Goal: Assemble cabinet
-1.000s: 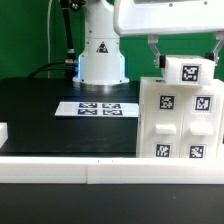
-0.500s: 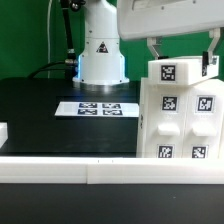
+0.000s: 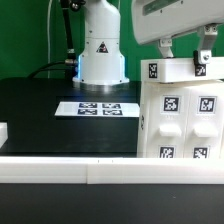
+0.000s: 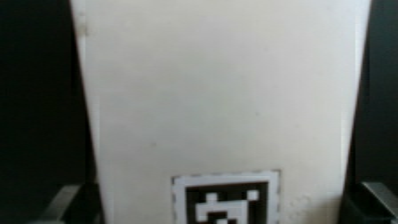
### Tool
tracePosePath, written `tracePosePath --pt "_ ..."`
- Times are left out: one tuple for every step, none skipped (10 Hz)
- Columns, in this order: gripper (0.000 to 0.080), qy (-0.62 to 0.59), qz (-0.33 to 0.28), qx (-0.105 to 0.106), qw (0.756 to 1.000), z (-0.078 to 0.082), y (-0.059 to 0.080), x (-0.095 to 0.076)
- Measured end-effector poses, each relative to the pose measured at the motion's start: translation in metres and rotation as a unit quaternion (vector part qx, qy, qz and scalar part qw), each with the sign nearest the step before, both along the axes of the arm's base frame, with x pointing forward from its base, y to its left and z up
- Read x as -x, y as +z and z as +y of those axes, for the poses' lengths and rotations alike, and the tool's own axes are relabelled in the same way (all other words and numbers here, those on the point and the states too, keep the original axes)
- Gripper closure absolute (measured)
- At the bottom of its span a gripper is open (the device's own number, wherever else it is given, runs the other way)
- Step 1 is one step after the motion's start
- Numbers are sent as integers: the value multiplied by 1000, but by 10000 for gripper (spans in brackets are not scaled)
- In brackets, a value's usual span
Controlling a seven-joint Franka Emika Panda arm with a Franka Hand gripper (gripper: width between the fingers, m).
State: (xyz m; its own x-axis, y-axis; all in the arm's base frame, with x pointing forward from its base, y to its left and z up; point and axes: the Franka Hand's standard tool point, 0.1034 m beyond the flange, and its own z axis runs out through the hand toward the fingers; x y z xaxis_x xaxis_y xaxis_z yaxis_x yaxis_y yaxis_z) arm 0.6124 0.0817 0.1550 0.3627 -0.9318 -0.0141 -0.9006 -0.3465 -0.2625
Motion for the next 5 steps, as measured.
tracePosePath --pt "242 -46 4 -16 999 0 0 0" --pt "242 -94 10 -34 995 0 -1 0" --pt "242 -132 13 -49 990 0 -1 0" --pt "242 -175 17 -62 982 1 -1 -1" --pt "242 -204 21 -71 976 0 -1 -1"
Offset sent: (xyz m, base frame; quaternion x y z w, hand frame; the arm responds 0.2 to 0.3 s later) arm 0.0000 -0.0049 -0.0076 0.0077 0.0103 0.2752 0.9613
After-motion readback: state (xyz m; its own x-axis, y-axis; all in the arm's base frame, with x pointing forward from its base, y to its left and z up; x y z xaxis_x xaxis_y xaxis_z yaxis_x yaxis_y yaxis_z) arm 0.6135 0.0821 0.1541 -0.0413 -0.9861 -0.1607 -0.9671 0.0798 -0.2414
